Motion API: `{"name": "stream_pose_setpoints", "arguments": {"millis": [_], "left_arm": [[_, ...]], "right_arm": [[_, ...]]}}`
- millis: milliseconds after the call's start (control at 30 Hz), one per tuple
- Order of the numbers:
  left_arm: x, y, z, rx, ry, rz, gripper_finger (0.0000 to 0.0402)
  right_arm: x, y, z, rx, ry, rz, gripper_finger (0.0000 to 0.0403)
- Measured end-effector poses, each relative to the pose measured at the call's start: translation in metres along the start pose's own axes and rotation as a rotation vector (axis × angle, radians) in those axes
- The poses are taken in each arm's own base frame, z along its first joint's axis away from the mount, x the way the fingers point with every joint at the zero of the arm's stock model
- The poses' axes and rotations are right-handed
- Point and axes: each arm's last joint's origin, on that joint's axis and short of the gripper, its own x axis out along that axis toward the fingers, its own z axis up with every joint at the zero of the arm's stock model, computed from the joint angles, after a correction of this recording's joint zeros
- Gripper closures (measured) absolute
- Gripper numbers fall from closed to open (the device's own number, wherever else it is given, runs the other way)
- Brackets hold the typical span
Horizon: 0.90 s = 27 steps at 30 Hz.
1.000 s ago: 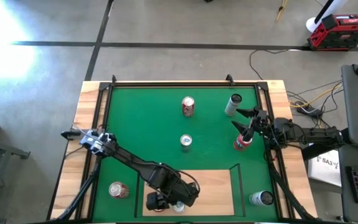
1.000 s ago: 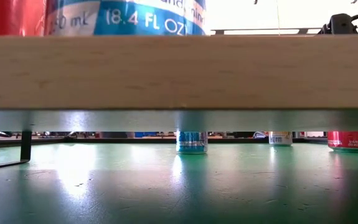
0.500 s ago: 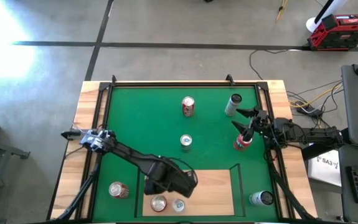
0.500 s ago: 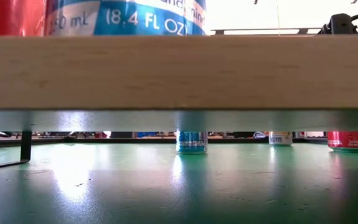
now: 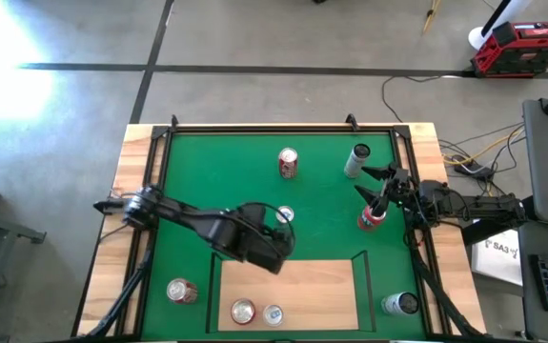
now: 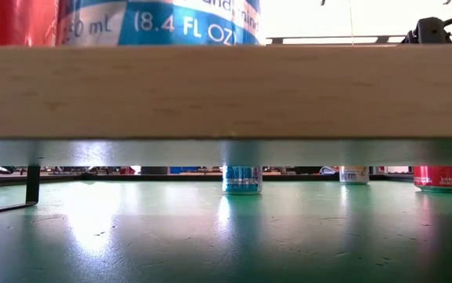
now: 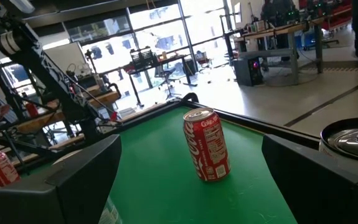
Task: Place canned beverage on shelf
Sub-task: Put the bottom red soda can on the shelf
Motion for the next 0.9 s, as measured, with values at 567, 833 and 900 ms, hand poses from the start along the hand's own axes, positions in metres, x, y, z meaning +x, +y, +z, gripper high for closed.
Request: {"name": "stream_pose_setpoints", "arguments": {"millis": [567, 833, 900], "left_arm": [[-0.01, 0.152, 0.022, -0.506, 0.242, 0.331, 0.0078], [-0.003, 0.189, -0.004, -0.614, 0.295, 0.386, 0.0078], [0.0, 0.194, -0.013, -0.659, 0.307, 0.408, 0.0078]], "right_arm": [[0.0, 0.0, 0.0, 0.0, 0.0, 0.0, 0.0022], [0.0, 0.0, 0.0, 0.0, -0.001, -0.001, 0.0022], [0.0, 0.0, 0.0, 0.0, 0.0, -0.001, 0.0022]]}}
